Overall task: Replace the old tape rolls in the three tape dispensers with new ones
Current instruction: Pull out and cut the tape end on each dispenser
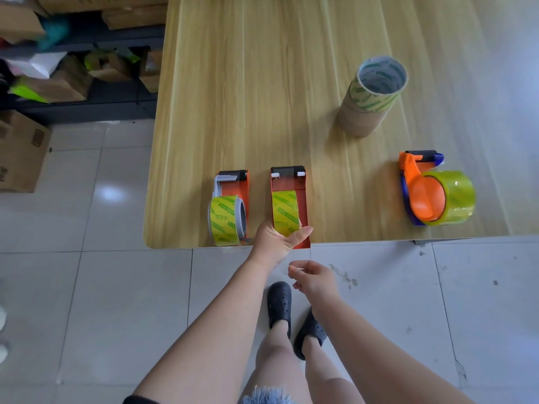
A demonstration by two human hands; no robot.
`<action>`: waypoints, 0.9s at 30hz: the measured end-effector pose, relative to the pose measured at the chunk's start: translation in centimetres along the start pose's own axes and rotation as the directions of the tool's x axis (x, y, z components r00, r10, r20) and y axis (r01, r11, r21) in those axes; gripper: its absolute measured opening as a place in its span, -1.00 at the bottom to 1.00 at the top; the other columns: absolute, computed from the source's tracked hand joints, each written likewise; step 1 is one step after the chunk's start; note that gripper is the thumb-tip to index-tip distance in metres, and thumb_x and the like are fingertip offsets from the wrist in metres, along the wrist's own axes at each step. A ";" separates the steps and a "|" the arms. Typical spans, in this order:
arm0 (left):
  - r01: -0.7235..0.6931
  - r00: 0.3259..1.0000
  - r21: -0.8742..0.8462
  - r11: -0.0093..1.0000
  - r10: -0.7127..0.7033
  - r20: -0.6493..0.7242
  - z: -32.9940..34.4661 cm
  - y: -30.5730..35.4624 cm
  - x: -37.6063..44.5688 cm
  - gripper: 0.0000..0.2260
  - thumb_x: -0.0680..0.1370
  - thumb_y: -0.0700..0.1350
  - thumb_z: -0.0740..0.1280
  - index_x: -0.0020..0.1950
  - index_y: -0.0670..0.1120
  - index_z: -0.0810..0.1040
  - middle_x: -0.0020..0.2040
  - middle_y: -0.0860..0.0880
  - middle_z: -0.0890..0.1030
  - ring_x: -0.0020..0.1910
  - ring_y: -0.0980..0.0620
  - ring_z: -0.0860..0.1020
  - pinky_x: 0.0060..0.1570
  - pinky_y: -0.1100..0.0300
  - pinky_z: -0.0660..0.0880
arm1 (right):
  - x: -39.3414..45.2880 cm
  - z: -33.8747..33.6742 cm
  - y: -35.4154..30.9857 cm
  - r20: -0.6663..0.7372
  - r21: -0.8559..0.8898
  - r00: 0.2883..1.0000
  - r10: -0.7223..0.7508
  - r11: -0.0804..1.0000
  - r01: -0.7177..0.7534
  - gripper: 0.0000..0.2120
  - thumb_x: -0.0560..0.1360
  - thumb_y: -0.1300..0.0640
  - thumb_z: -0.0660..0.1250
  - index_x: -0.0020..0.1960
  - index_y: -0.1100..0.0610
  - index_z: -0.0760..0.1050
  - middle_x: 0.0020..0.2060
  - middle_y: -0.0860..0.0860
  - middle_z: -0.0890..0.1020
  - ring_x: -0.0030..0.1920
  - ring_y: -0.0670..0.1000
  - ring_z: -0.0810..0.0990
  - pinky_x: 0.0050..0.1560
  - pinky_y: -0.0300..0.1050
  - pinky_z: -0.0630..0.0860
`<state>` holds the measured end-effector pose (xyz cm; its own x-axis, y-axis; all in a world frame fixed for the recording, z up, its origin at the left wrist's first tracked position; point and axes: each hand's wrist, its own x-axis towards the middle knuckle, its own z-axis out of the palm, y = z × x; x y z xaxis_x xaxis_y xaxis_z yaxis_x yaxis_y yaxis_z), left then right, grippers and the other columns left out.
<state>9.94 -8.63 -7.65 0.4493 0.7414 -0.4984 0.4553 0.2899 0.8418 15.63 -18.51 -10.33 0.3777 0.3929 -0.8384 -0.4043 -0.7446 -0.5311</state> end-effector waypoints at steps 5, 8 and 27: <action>0.034 0.999 -0.003 0.999 -0.034 -0.004 -0.3 0.1 0.1 -0.85 0.38 -0.12 0.50 -0.10 -0.09 0.61 -0.19 0.16 0.61 -0.26 0.34 0.59 -0.28 0.48 0.47 | 0.7 0.3 0.3 -0.023 -0.117 0.999 -0.043 0.992 0.040 -0.91 0.51 0.18 0.33 -0.01 0.17 0.56 -0.14 0.05 0.62 -0.39 -0.06 0.50 -0.33 -0.29 0.44; 0.047 0.999 -0.013 0.999 -0.047 -0.022 -0.2 0.1 0.1 -0.76 0.34 -0.17 0.53 -0.04 -0.14 0.62 -0.18 0.12 0.63 -0.30 0.38 0.57 -0.34 0.55 0.44 | 1.3 0.3 -0.3 -0.001 -0.225 1.000 -0.019 0.974 0.018 -0.78 0.51 0.19 0.33 0.14 0.22 0.52 -0.07 0.08 0.62 -0.36 -0.05 0.53 -0.34 -0.30 0.43; -0.142 0.919 -0.043 0.989 0.116 -0.378 -1.3 4.4 -4.2 -0.61 0.44 -0.17 0.44 0.17 -0.04 0.35 0.12 -0.05 0.45 0.10 0.02 0.45 0.02 0.34 0.40 | -3.6 -8.4 -5.3 -0.027 -0.477 0.945 -0.325 0.835 0.273 -0.87 0.45 0.22 0.33 -0.02 0.08 0.54 -0.23 -0.02 0.58 -0.15 0.11 0.62 -0.24 -0.17 0.45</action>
<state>9.02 -9.67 -1.60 0.1752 0.9432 -0.2821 0.3535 0.2071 0.9122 23.37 -20.48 -3.47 0.5107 0.5987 -0.6170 0.1632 -0.7721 -0.6142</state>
